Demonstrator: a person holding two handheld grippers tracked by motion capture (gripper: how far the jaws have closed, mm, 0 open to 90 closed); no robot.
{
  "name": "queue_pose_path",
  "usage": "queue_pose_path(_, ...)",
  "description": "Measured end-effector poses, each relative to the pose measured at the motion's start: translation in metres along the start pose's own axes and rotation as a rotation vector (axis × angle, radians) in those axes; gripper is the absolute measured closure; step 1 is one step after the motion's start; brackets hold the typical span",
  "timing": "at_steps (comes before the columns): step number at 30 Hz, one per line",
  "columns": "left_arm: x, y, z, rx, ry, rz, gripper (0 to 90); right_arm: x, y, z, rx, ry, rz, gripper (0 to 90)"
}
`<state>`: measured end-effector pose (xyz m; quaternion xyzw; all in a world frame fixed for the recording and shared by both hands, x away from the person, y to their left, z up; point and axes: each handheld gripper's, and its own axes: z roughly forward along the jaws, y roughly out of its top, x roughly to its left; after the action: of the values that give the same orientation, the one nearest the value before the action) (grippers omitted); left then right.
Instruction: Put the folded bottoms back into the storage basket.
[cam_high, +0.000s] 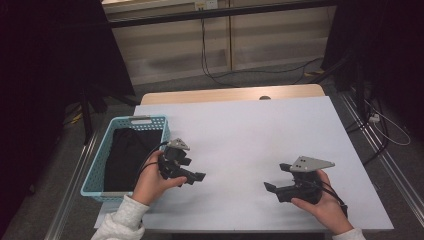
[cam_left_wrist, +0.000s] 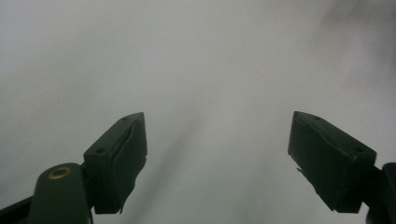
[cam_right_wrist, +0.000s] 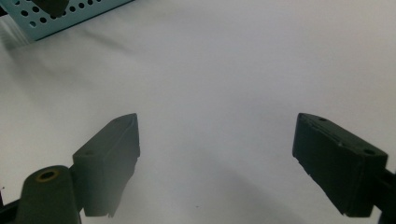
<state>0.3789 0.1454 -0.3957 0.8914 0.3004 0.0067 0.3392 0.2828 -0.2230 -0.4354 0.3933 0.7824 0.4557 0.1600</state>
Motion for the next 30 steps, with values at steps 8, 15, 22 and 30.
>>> queue_pose_path(8,-0.005,-0.006,0.006,-0.001,-0.015,-0.007,18.2,-0.005,-0.005,-0.007,0.01,-0.011,0.006,13.9)
queue_pose_path(15,-0.004,-0.011,0.009,-0.015,-0.027,-0.014,17.6,-0.009,-0.009,-0.014,0.012,-0.021,0.011,13.8)
queue_pose_path(22,-0.004,-0.016,0.012,-0.024,-0.029,-0.02,17.1,-0.013,-0.013,-0.018,0.02,-0.029,0.013,13.6)
queue_pose_path(30,-0.006,-0.021,0.016,-0.025,-0.039,-0.012,16.2,-0.018,-0.019,-0.024,0.028,-0.041,0.017,13.5)
